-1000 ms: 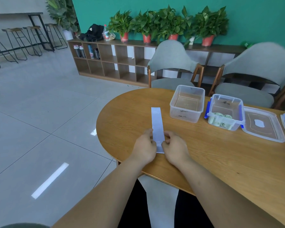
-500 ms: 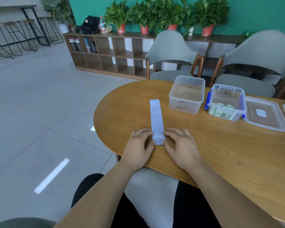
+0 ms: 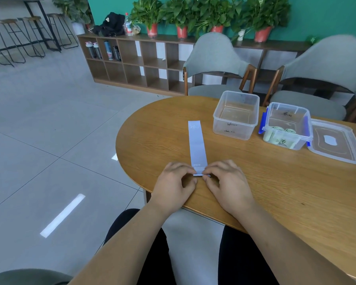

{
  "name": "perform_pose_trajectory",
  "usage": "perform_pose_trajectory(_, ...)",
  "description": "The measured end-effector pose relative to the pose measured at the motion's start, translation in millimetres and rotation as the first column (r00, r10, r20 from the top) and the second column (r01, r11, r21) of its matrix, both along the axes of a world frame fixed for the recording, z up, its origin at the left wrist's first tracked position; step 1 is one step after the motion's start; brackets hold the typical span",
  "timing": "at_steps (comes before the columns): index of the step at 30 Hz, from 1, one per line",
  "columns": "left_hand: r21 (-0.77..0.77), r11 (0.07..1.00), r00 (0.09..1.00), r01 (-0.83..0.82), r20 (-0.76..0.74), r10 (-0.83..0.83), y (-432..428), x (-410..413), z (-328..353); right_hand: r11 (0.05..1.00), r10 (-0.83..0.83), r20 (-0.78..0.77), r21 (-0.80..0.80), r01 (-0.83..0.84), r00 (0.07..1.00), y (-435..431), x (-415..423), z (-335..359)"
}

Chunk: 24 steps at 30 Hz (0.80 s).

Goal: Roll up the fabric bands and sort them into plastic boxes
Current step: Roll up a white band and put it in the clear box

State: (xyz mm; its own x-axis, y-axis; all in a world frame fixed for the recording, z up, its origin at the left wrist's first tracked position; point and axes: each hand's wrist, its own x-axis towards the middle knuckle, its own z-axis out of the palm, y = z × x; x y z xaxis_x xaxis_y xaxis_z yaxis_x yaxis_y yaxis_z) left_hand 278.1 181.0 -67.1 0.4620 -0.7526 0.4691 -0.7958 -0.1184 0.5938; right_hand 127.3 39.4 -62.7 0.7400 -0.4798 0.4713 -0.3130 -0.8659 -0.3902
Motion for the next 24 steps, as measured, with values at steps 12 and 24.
perform_pose_trajectory(12,0.323,0.942,0.993,-0.094,-0.038,0.112,-30,31,27,0.974,-0.054,-0.175,0.206,0.09,0.983,-33,32,21)
perform_pose_trajectory(24,0.374,0.927,0.999,-0.033,-0.01,0.039,-60,51,26,0.931,-0.081,-0.232,0.331,0.157,0.969,-50,61,26)
